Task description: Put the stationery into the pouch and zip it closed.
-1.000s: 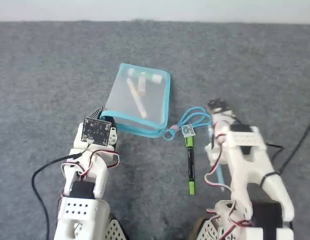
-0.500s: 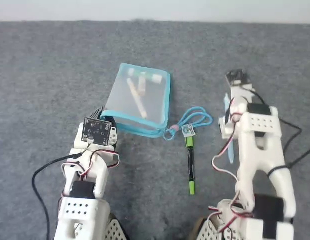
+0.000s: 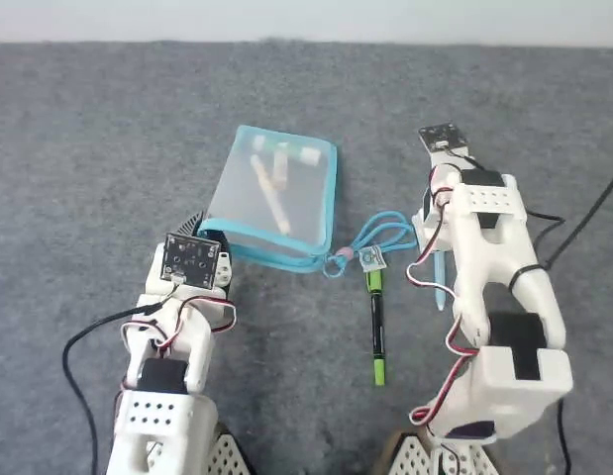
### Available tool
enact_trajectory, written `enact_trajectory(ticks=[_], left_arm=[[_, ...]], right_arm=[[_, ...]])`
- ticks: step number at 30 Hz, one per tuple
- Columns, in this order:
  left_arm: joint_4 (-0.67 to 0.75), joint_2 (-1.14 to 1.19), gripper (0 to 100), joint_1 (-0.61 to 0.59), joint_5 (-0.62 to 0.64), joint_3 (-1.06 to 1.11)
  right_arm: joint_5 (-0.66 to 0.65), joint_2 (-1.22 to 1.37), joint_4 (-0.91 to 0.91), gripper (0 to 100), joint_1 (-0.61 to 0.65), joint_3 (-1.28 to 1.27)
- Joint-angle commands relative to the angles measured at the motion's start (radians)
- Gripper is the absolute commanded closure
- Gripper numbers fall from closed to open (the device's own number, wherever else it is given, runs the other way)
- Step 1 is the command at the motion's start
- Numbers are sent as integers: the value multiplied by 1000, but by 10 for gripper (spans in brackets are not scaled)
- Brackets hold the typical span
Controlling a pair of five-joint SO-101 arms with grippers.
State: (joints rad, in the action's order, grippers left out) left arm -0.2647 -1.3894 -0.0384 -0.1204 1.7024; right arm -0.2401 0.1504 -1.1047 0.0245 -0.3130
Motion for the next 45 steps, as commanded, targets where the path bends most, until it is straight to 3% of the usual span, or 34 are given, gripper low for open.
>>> enact_trajectory(ticks=[1, 10, 16, 22, 25, 30, 37, 41, 45], left_arm=[[32, 5, 988, -8, -2, -12], [32, 5, 988, -8, -2, -12], [32, 8, 988, -8, -2, -12], [32, 11, 988, -8, -2, -12], [32, 12, 988, -8, -2, -12], [32, 12, 988, -6, 5, -12], [32, 11, 988, 5, 78, -53], [32, 12, 988, 5, 112, -65], [32, 12, 988, 5, 110, -61]], right_arm=[[2, -35, -8, 832, 7, 35], [0, -165, 85, 832, 4, -270], [6, -179, 124, 838, 4, -313], [2, -116, 147, 983, 4, -311], [2, -124, 125, 990, -8, -307], [-2, -295, -30, 991, -71, -253], [-103, -697, -335, 992, -31, -239], [-189, -891, -479, 992, 77, -239], [-255, -1021, -587, 992, 297, -239]])
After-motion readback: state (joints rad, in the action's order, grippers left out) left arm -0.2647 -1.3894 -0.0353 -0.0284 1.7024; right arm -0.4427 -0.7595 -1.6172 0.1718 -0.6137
